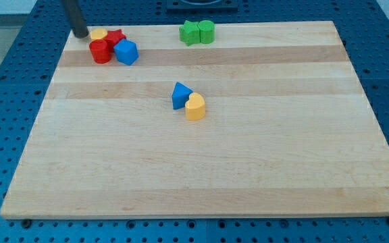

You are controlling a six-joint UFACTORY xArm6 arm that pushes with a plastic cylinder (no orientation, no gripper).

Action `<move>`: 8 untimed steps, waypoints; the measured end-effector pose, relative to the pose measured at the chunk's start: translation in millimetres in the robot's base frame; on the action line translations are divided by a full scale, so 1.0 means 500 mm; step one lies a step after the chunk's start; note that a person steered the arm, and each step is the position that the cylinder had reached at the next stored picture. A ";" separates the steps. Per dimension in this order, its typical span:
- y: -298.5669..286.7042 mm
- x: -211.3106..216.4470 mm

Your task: Separate yellow hexagon along with red circle from red star

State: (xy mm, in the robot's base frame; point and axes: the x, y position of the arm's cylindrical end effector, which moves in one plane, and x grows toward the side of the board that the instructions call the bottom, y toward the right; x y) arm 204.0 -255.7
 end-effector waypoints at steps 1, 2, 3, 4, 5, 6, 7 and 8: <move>0.058 -0.013; 0.061 -0.011; 0.060 -0.005; 0.060 0.014; 0.060 0.036; 0.045 0.061; 0.021 0.095; 0.000 0.132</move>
